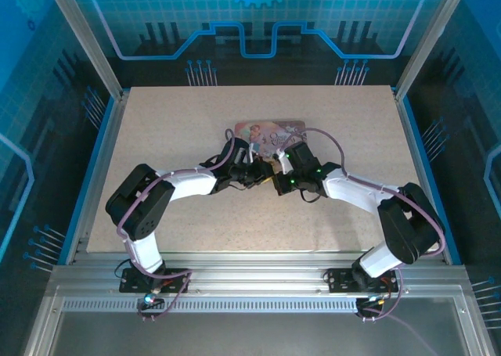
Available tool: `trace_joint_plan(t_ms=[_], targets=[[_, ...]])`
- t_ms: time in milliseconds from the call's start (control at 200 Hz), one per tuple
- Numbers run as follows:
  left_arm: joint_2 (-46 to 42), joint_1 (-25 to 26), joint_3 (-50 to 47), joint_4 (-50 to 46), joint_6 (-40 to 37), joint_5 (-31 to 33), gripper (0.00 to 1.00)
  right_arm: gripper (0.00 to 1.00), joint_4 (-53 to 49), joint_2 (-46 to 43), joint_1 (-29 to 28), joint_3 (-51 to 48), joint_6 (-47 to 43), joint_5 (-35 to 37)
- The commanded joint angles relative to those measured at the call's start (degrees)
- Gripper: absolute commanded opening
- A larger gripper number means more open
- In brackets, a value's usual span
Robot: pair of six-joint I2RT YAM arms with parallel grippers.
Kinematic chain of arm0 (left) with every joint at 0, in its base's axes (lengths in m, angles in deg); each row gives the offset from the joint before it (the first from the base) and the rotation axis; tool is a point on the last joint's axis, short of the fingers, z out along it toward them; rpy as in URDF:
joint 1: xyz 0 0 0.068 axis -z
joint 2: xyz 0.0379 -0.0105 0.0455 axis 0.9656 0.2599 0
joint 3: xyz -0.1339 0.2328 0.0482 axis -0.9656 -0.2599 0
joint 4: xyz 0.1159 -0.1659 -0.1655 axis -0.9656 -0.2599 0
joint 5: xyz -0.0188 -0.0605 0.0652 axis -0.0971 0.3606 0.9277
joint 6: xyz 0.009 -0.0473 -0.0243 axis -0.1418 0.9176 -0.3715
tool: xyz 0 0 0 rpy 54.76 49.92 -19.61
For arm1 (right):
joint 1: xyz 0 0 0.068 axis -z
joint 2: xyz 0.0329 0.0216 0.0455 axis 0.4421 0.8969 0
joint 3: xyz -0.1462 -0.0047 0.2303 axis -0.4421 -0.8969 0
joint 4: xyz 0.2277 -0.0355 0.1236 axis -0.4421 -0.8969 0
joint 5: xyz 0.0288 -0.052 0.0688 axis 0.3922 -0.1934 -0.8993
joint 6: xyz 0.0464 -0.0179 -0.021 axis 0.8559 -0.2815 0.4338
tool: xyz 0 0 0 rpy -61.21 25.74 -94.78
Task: Unlock a padlock with a key
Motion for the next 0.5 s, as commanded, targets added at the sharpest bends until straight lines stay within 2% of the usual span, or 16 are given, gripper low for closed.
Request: trace_joint_plan(t_ms=[0,140,285,495], targets=[[-2.37,0.64,-1.04,3.39,0.27,-2.80,0.18,0.00,2.28,1.93,0.14,1.23,-0.90,-1.33],[-2.09,0.23,-4.35,6.41,2.49,-0.82,0.35,0.00,1.79,4.48,0.08,0.88,-2.37,-1.87],[-1.70,-0.49,-8.36,10.64,5.40,0.34,0.37,0.00,2.15,6.74,-0.01,0.22,-3.28,-2.56],[-4.29,-1.64,-12.08,12.42,5.04,1.43,0.39,0.00,1.46,7.04,0.00,-0.01,-4.73,-2.30]])
